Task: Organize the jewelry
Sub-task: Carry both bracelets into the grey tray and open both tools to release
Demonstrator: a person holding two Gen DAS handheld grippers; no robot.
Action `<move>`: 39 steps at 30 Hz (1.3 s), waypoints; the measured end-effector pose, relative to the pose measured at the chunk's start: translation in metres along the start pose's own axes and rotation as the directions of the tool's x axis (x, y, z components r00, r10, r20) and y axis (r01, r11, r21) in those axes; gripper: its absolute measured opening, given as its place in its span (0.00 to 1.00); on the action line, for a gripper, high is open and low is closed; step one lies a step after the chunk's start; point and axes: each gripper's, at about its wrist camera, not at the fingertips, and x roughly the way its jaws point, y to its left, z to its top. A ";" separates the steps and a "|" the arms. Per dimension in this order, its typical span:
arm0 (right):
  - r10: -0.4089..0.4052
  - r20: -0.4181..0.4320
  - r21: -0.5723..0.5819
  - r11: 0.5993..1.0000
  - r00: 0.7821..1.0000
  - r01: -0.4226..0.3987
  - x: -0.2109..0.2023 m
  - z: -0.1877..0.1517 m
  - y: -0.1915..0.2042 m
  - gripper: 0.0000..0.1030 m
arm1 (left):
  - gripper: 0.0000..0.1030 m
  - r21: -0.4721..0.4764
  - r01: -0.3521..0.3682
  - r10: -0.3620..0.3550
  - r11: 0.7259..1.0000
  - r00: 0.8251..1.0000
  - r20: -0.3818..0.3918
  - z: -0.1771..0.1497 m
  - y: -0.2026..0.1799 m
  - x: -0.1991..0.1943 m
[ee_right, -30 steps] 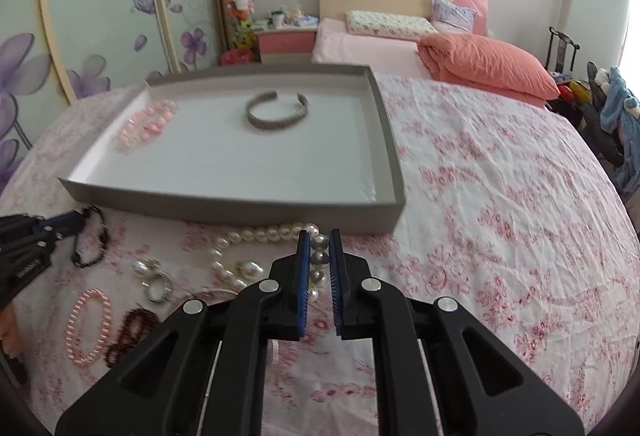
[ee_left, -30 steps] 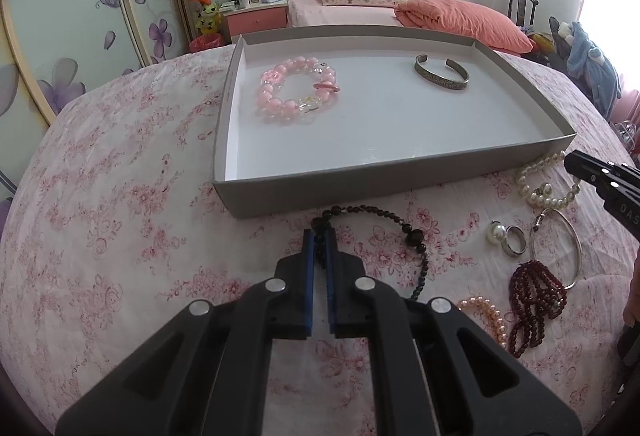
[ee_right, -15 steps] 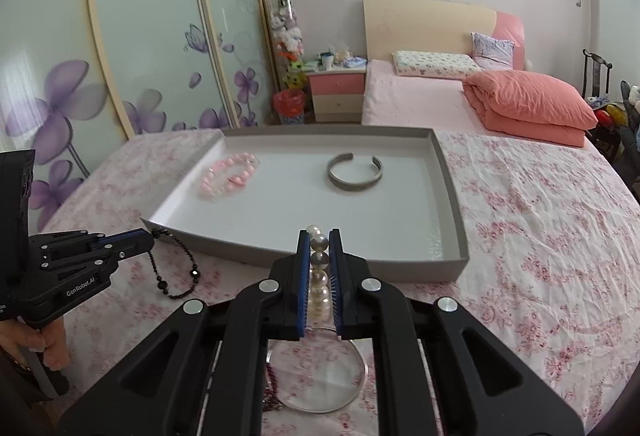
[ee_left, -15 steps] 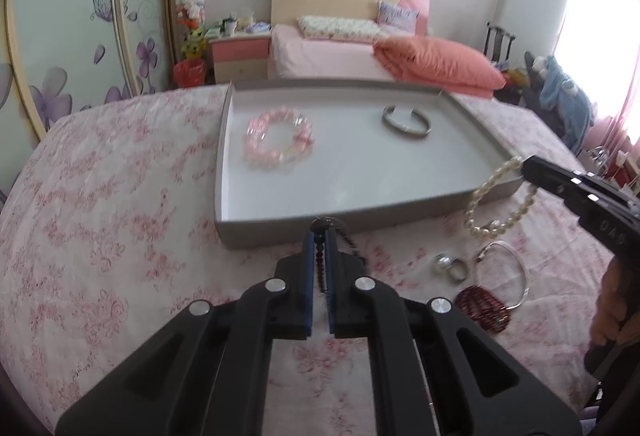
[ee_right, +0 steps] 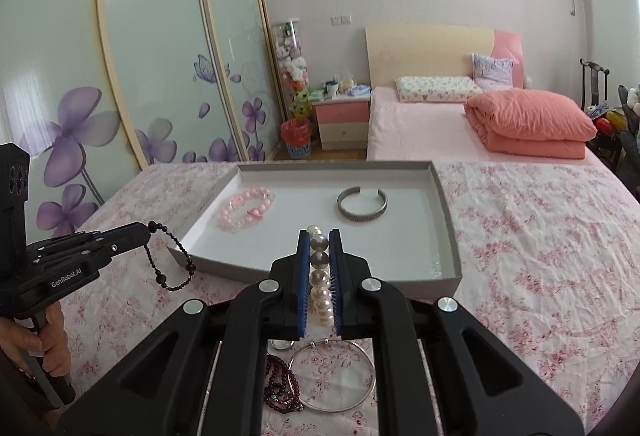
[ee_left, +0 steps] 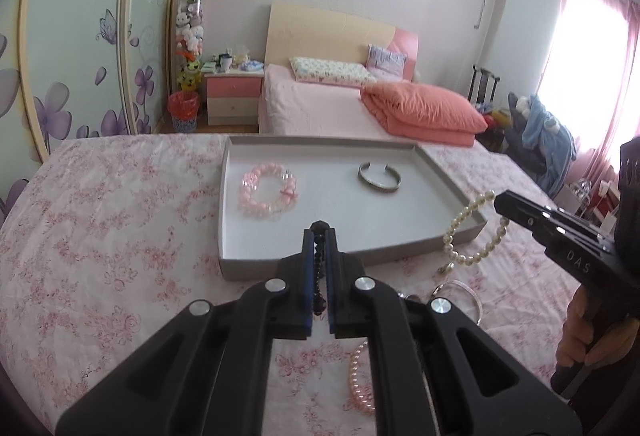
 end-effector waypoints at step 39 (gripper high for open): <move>-0.083 0.224 0.000 0.996 0.971 0.085 0.003 0.050 -0.004 0.10 | 0.06 0.023 -0.108 0.103 0.994 0.978 0.180 0.061 -0.027 -0.005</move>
